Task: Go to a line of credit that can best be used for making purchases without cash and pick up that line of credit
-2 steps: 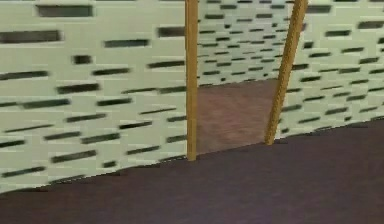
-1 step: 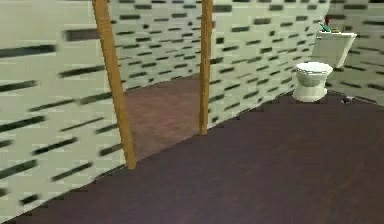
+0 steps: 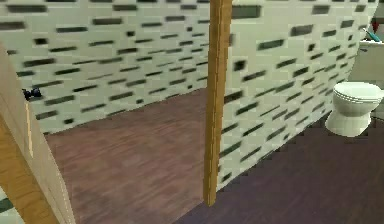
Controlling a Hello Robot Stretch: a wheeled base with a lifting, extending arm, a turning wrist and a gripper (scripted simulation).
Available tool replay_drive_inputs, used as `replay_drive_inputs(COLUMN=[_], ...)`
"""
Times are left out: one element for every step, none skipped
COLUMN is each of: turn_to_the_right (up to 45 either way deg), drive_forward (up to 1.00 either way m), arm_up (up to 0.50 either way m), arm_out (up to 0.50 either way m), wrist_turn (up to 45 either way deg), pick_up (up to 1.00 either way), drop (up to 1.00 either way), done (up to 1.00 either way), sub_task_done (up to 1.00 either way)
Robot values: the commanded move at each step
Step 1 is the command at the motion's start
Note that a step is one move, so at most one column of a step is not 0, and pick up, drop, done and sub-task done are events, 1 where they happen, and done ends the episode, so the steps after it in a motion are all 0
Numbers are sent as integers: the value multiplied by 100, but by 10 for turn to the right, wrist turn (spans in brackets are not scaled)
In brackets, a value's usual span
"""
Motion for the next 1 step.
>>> replay_drive_inputs(turn_to_the_right=[0], drive_forward=[70], arm_up=[0], arm_out=[0], wrist_turn=[0], pick_up=[0], drop=[0], done=[0], sub_task_done=[0])
